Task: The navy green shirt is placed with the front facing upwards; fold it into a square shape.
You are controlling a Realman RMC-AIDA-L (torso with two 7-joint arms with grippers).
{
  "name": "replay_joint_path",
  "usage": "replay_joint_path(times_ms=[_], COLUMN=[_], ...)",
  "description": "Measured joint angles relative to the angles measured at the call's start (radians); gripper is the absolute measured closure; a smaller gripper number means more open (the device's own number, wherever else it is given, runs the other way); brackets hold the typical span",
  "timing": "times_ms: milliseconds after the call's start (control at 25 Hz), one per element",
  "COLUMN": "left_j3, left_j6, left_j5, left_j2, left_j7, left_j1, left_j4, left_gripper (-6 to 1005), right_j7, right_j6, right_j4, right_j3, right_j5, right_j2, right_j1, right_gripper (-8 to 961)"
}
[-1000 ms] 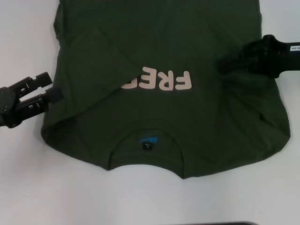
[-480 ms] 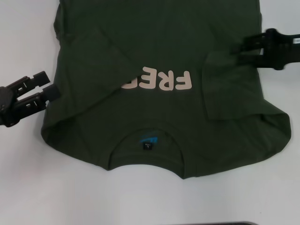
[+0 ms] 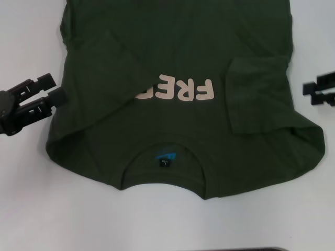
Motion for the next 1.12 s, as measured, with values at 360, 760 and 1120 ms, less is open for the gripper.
replay_joint_path(times_ms=[360, 760, 1120], left_j3=[-0.001, -0.01, -0.011], left_j6=[0.002, 0.008, 0.008], left_j5=[0.0, 0.0, 0.0], left_j2=[0.0, -0.001, 0.0], left_j7=[-0.023, -0.024, -0.024], left_j1=[-0.01, -0.004, -0.01], left_j4=[0.001, 0.002, 0.002], left_gripper=[142, 143, 143], right_j7=[-0.011, -0.015, -0.073], right_j6=[0.013, 0.041, -0.115], right_j4=[-0.03, -0.019, 0.013], right_j3=[-0.004, -0.033, -0.02], right_j5=[-0.144, -0.145, -0.069], right_j2=[0.023, 0.048, 0.062], right_j1=[-0.002, 0.016, 0.047], right_gripper=[500, 502, 506])
